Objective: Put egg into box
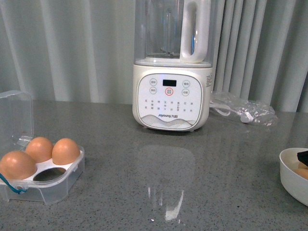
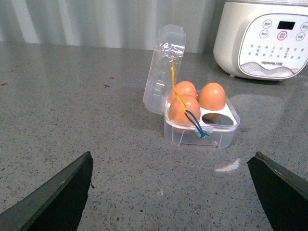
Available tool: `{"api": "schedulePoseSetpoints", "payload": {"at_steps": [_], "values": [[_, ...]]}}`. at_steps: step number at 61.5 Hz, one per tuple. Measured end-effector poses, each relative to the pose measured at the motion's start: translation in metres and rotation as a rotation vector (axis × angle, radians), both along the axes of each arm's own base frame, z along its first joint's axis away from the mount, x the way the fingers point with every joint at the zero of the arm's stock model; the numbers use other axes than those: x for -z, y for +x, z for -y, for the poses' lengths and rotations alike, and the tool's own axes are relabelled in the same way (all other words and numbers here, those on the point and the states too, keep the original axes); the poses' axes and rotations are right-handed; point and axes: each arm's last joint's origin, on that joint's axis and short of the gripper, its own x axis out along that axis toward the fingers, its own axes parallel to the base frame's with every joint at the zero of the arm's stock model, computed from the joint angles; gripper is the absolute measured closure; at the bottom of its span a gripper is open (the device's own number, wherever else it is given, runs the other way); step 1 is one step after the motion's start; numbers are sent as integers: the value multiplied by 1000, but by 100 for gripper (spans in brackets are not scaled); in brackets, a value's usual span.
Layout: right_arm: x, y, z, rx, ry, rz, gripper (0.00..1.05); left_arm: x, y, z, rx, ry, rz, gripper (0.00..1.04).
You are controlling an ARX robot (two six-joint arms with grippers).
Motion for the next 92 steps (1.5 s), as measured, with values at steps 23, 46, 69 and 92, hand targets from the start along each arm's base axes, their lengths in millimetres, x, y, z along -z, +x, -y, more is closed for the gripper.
{"api": "schedulePoseSetpoints", "payload": {"at_steps": [23, 46, 69, 92], "values": [[2, -1, 2, 2, 3, 6, 49, 0, 0, 0, 0, 0, 0, 7], [-9, -7, 5, 2, 7, 40, 62, 0, 0, 0, 0, 0, 0, 7], [-49, -5, -12, -48, 27, 156, 62, 0, 0, 0, 0, 0, 0, 7], [-75, 69, -100, -336, 216, 184, 62, 0, 0, 0, 0, 0, 0, 7]]}}
